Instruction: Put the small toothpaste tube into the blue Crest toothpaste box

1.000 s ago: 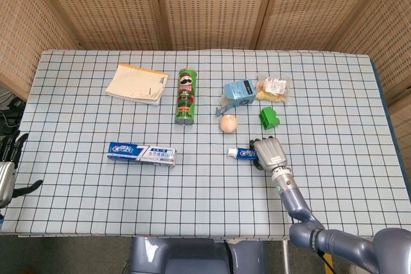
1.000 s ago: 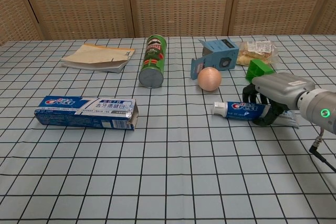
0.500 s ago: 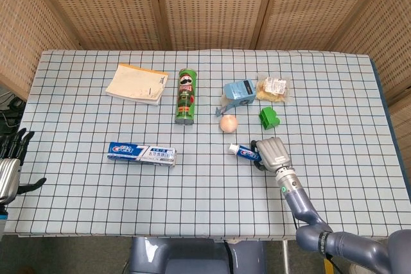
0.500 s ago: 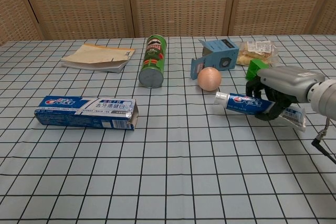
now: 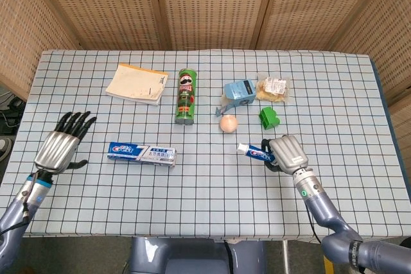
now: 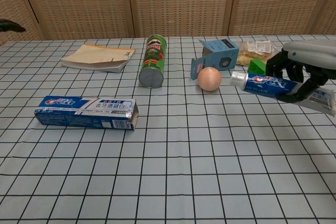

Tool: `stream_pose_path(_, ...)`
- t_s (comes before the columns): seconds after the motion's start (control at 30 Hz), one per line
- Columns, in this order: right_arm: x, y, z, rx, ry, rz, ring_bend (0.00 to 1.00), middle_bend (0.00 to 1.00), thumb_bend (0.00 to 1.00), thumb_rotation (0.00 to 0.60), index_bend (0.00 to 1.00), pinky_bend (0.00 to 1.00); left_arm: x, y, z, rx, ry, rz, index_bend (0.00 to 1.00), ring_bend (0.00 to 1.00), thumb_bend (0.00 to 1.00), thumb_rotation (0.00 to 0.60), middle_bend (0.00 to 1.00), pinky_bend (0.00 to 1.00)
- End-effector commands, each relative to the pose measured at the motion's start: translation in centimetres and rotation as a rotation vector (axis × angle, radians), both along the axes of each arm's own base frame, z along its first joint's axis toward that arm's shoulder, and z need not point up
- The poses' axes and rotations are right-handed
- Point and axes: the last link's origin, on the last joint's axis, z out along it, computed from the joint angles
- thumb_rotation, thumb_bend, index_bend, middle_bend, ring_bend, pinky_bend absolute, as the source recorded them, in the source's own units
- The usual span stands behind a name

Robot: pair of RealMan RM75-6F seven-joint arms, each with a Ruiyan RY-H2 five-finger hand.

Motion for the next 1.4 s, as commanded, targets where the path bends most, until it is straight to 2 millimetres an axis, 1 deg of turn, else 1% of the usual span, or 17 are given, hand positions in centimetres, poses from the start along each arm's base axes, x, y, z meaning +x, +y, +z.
stream_pose_path(0.03,-0.1,0.3,0.3,0.001,0.009,0.003,0.64,0.66,0.63,0.600,0.64,0.56,1.2,2.3,-4.1,-0.103,0.000,-0.016,0.10,0.06,0.00,0.600,0.03,0.11)
stream_pose_path(0.07,-0.1,0.4,0.3,0.001,0.016,0.008,0.64,0.66,0.63,0.600,0.64,0.56,1.5,2.8,-5.3,-0.126,-0.006,-0.012,0.11,0.07,0.00,0.600,0.04,0.13)
stream_pose_path(0.1,-0.1,0.5,0.4,0.000,0.019,0.012,0.64,0.67,0.63,0.600,0.64,0.56,1.7,3.0,-6.1,-0.137,-0.009,-0.010,0.13,0.10,0.00,0.600,0.07,0.15)
stream_pose_path(0.2,-0.2,0.7,0.5,0.001,0.024,0.018,0.65,0.67,0.63,0.600,0.64,0.56,2.4,3.5,-8.1,-0.171,-0.037,-0.007,0.18,0.15,0.00,0.600,0.11,0.20)
stream_pose_path(0.3,-0.4,0.8,0.6,0.005,0.036,0.021,0.65,0.67,0.63,0.600,0.64,0.56,2.9,4.0,-9.6,-0.198,-0.053,-0.003,0.20,0.20,0.00,0.600,0.13,0.25)
stream_pose_path(0.5,-0.6,0.9,0.7,0.003,0.049,0.024,0.65,0.67,0.63,0.600,0.65,0.56,3.8,4.5,-11.7,-0.231,-0.051,0.003,0.24,0.28,0.00,0.600,0.17,0.31)
stream_pose_path(0.57,-0.6,1.0,0.9,0.000,0.050,0.023,0.65,0.67,0.64,0.600,0.65,0.56,4.1,4.6,-12.1,-0.230,-0.051,0.004,0.26,0.31,0.00,0.600,0.21,0.33)
stream_pose_path(0.63,-0.6,1.0,1.0,-0.004,0.048,0.022,0.65,0.67,0.64,0.600,0.65,0.56,4.3,4.8,-12.5,-0.220,-0.049,-0.001,0.33,0.39,0.00,0.600,0.29,0.38)
stream_pose_path(0.67,-0.6,1.0,1.1,-0.005,0.047,0.022,0.65,0.67,0.64,0.600,0.65,0.56,4.4,4.9,-12.6,-0.214,-0.048,-0.003,0.35,0.42,0.00,0.600,0.33,0.41)
stream_pose_path(0.7,-0.5,1.0,1.1,-0.007,0.047,0.022,0.65,0.67,0.64,0.600,0.65,0.56,4.5,5.0,-12.7,-0.208,-0.049,-0.005,0.41,0.47,0.00,0.600,0.40,0.45)
stream_pose_path(0.77,-0.5,1.1,1.3,-0.010,0.050,0.023,0.65,0.67,0.64,0.600,0.65,0.56,4.6,5.1,-13.0,-0.193,-0.059,-0.004,0.49,0.53,0.01,0.600,0.47,0.50)
stream_pose_path(0.83,-0.5,1.1,1.5,-0.013,0.053,0.024,0.65,0.67,0.64,0.600,0.65,0.56,4.5,5.1,-13.2,-0.192,-0.055,0.002,0.56,0.55,0.02,0.600,0.50,0.52)
stream_pose_path(0.93,-0.5,1.2,1.7,-0.017,0.054,0.027,0.65,0.67,0.64,0.600,0.65,0.56,4.6,5.2,-13.3,-0.186,-0.059,0.007,0.59,0.57,0.05,0.600,0.53,0.54)
stream_pose_path(1.1,-0.2,1.4,2.1,-0.026,0.059,0.039,0.65,0.67,0.64,0.600,0.65,0.56,4.8,5.2,-12.9,-0.167,-0.102,0.013,0.60,0.57,0.07,0.600,0.53,0.55)
stream_pose_path(1.23,0.4,1.6,2.7,-0.047,0.066,0.064,0.65,0.67,0.64,0.600,0.65,0.56,5.4,4.9,-11.8,-0.164,-0.237,0.027,0.60,0.57,0.07,0.600,0.53,0.55)
stream_pose_path(1.4,1.3,1.7,3.9,-0.077,0.101,0.106,0.65,0.67,0.64,0.600,0.65,0.56,6.4,4.3,-10.1,-0.202,-0.473,0.030,0.60,0.57,0.04,0.600,0.53,0.55)
